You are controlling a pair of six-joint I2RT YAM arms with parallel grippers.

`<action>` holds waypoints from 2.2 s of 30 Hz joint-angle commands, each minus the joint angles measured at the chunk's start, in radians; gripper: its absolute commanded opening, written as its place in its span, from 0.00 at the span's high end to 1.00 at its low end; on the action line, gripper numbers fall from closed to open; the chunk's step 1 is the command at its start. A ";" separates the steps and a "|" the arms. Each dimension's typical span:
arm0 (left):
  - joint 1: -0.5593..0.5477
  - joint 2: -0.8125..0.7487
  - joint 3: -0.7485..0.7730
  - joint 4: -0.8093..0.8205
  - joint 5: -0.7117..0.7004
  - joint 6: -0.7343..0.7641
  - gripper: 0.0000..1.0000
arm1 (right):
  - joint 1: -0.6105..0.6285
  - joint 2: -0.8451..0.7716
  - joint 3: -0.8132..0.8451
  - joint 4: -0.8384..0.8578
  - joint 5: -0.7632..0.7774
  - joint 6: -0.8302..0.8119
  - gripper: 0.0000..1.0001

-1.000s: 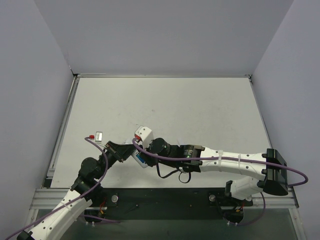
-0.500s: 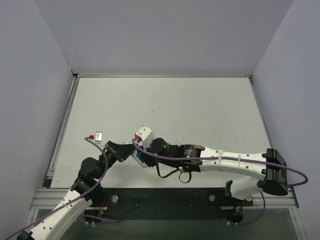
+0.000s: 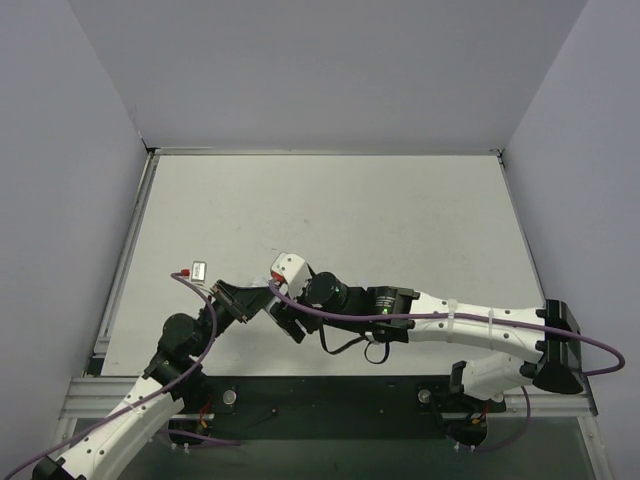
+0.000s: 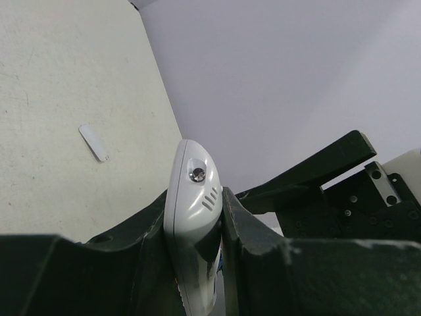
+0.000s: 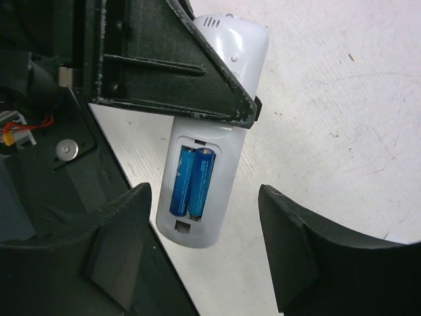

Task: Load the batteries into the remote control
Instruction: Load the battery into the remote control.

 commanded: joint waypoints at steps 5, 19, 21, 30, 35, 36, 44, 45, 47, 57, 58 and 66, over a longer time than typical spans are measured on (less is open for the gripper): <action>0.001 0.067 -0.023 0.151 0.060 -0.033 1.00 | -0.047 -0.185 0.010 -0.007 -0.219 -0.172 0.30; 0.002 0.231 0.053 0.271 0.201 -0.032 1.00 | -0.174 -0.253 -0.070 -0.055 -0.670 -0.681 0.44; 0.001 0.245 0.058 0.288 0.212 -0.039 1.00 | -0.180 -0.251 -0.073 -0.059 -0.690 -0.725 0.51; 0.001 0.254 0.081 0.294 0.235 -0.034 1.00 | -0.185 -0.184 -0.047 -0.055 -0.724 -0.773 0.54; 0.001 0.254 0.085 0.297 0.243 -0.033 1.00 | -0.188 -0.138 -0.027 -0.052 -0.733 -0.776 0.61; 0.001 0.254 0.085 0.297 0.245 -0.033 1.00 | -0.187 -0.132 -0.021 -0.052 -0.735 -0.776 0.61; 0.001 0.251 0.082 0.296 0.248 -0.031 1.00 | -0.188 -0.115 -0.004 -0.030 -0.727 -0.776 0.64; 0.001 0.251 0.084 0.296 0.249 -0.031 1.00 | -0.188 -0.115 -0.006 -0.018 -0.721 -0.773 0.63; 0.001 0.251 0.084 0.296 0.251 -0.031 1.00 | -0.190 -0.118 -0.012 -0.003 -0.715 -0.775 0.63; 0.001 0.245 0.089 0.289 0.254 -0.029 1.00 | -0.196 -0.086 0.008 0.002 -0.759 -0.778 0.71; 0.001 0.244 0.087 0.289 0.254 -0.029 1.00 | -0.197 -0.081 0.010 0.002 -0.761 -0.778 0.71; 0.001 0.242 0.089 0.291 0.255 -0.029 1.00 | -0.200 -0.060 0.027 -0.009 -0.765 -0.790 0.72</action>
